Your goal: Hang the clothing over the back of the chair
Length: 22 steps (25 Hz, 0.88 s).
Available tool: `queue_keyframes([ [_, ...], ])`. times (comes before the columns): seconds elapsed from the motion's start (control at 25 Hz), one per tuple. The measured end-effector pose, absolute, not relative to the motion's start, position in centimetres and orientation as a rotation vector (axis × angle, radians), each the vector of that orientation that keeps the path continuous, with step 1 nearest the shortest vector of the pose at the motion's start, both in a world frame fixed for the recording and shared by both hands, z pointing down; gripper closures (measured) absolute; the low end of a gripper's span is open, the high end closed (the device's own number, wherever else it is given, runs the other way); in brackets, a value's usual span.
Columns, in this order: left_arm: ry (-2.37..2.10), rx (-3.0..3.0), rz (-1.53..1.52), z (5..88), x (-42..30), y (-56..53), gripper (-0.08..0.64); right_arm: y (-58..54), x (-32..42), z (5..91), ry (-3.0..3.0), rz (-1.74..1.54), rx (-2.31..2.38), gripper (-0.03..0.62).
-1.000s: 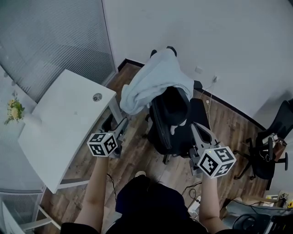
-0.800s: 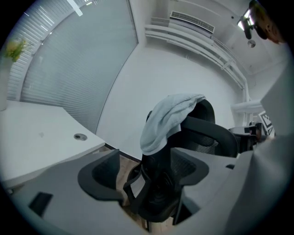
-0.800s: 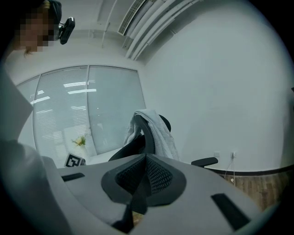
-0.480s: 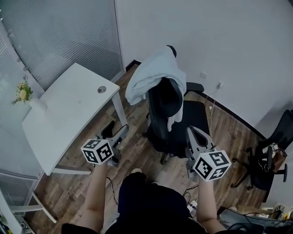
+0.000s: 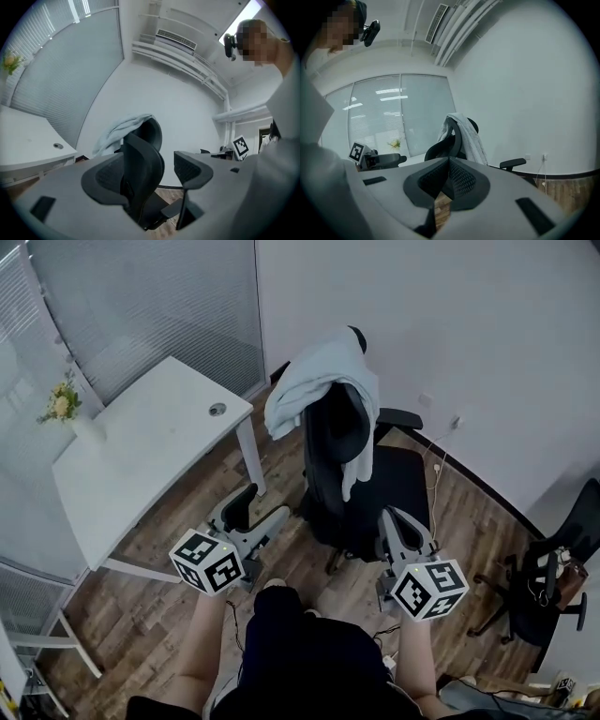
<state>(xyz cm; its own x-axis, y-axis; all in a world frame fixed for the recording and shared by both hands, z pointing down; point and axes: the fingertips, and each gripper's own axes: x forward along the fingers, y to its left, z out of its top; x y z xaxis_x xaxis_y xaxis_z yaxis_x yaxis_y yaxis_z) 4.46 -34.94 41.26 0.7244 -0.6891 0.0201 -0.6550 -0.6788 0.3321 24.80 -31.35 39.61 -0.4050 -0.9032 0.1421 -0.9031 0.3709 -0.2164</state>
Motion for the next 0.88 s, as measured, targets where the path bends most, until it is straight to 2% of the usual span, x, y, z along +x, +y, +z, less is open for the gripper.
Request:
queue_keyframes([
  [0.48, -1.081, 2.681, -0.063, 41.6, 7.3, -28.7, 0.222, -26.6, 24.3, 41.3, 2.587, -0.244, -1.799, 0.563],
  [0.72, -1.074, 2.678, -0.001, 42.7, 8.5, -27.6, 0.226, -25.7, 24.1, 42.1, 2.595, -0.269, -1.773, 0.563],
  [0.88, -1.08, 2.642, -0.061, 42.6, 8.3, -27.5, 0.332, -25.6, 24.0, 42.4, 2.606, -0.271, -1.77, 0.563],
])
